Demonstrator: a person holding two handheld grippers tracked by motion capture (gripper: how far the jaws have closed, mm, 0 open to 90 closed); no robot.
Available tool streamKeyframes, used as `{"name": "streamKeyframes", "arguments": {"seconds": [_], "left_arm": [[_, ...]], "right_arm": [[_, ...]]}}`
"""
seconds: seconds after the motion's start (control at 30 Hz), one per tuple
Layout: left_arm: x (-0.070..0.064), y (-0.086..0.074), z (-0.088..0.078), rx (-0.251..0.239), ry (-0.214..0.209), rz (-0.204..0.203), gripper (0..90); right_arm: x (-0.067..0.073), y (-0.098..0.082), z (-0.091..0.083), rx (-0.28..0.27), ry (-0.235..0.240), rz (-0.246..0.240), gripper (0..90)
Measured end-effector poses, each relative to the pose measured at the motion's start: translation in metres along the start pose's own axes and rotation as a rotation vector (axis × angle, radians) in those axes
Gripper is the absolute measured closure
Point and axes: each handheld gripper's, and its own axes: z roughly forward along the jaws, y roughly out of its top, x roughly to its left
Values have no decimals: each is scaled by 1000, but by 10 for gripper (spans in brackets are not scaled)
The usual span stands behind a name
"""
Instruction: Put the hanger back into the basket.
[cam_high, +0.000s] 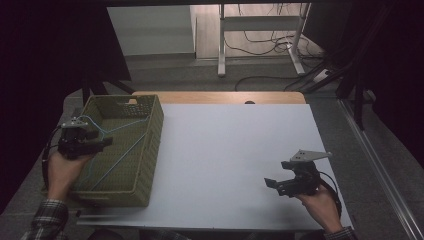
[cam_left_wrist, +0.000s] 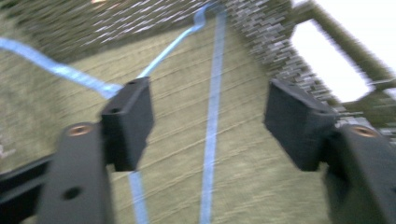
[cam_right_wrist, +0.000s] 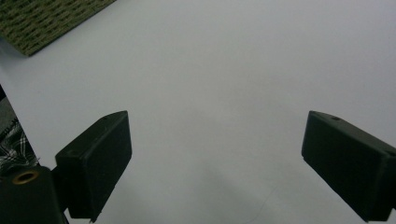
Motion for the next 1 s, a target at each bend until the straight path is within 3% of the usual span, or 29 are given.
{"name": "streamKeyframes", "arguments": {"seconds": [0.1,0.13,0.17,0.2,0.3,0.33,0.37,0.47,0.5,0.53,0.57,0.63,0.87,0.9,1.0], "left_arm": [[-10,1,-5,-23,-37,9,211],[-21,2,-9,-42,-82,16,195],[-21,2,-9,-42,-82,16,175],[-31,2,-12,-69,-139,12,162],[-41,1,-15,-93,-177,13,148],[-52,-1,-17,-116,-222,17,141],[-52,-1,-17,-116,-222,17,140],[-75,-7,-16,-136,-269,42,125],[-75,-7,-16,-136,-269,42,116],[-86,-10,-15,-137,-286,57,108],[-86,-10,-15,-137,-286,57,105],[-100,-16,-13,-128,-309,78,91],[-119,-28,-11,-118,-305,107,57],[-124,-33,-9,-103,-282,119,50],[-129,-39,-7,-85,-264,134,34]], "right_arm": [[1,-1,-5,-15,-3,-5,61],[2,-2,-6,-17,-6,-10,55],[2,-2,-6,-17,-6,-10,55],[3,-3,-9,-23,-15,-15,45],[5,-4,-13,-31,-18,-19,37],[6,-5,-16,-37,-25,-22,30],[7,-6,-17,-42,-28,-24,29],[8,-8,-21,-50,-34,-27,24],[8,-9,-22,-52,-36,-27,24],[8,-10,-23,-54,-38,-30,24],[9,-10,-24,-56,-41,-29,24],[9,-12,-26,-61,-42,-26,24],[10,-19,-29,-57,-46,-29,24],[10,-20,-29,-58,-46,-29,24],[10,-23,-29,-56,-46,-30,24]]}}
